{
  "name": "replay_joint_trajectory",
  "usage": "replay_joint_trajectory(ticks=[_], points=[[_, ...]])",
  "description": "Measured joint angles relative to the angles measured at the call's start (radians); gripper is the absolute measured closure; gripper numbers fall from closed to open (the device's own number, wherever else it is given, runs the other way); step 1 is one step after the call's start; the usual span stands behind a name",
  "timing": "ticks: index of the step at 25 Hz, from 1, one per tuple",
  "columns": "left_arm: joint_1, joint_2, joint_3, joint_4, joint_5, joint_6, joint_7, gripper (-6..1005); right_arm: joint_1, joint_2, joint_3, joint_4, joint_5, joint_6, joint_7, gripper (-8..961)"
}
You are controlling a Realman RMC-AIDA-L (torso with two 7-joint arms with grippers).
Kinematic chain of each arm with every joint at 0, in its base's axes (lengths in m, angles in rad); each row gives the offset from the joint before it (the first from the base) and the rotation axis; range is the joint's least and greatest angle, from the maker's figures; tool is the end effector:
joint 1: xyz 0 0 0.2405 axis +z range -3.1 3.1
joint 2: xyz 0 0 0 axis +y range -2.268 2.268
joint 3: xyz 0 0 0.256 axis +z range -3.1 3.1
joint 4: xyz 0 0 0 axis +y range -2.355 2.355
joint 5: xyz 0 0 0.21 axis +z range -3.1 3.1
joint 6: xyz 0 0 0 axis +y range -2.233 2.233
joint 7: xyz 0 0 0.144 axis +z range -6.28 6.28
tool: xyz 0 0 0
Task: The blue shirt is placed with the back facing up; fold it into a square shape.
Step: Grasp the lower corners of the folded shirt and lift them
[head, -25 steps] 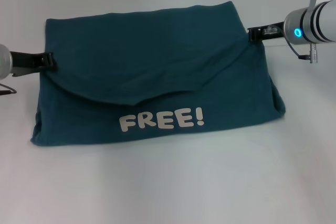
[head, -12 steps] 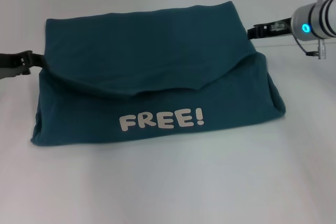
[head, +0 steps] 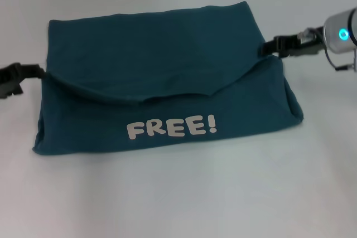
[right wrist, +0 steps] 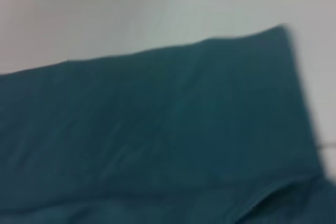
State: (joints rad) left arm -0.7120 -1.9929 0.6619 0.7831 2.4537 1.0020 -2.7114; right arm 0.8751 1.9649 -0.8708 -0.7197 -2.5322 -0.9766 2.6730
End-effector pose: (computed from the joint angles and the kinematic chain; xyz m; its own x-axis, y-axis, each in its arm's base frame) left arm -0.2874 0.4391 0.0800 0.1028 0.7317 0.6738 0.9710 0.0732 -0.2276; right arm 0.2218 0.4751 0.0555 0.4134 -0.7708 -0.4847 -0.8752 -0.1895 -0.4451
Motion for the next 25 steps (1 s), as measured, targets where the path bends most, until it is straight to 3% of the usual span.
replay_joint_trajectory(ticks=[6, 11, 17, 20, 25], points=[[0.107, -0.014, -0.001, 0.036, -0.167, 0.078, 0.018, 241, -0.128, -0.008, 0.082, -0.041, 0.359, -0.231, -0.150, 344], [0.161, -0.012, -0.003, 0.038, -0.271, 0.165, 0.039, 248, -0.227, -0.021, 0.168, -0.032, 0.592, -0.370, -0.238, 355], [0.195, -0.007, -0.027, 0.031, -0.288, 0.259, 0.071, 248, -0.285, -0.035, 0.218, 0.020, 0.666, -0.472, -0.321, 371], [0.215, -0.005, -0.113, 0.005, -0.286, 0.346, 0.071, 249, -0.291, -0.039, 0.223, 0.043, 0.667, -0.489, -0.350, 374], [0.220, 0.000, -0.143, -0.043, -0.276, 0.332, 0.064, 249, -0.285, -0.039, 0.214, 0.047, 0.656, -0.490, -0.377, 373]])
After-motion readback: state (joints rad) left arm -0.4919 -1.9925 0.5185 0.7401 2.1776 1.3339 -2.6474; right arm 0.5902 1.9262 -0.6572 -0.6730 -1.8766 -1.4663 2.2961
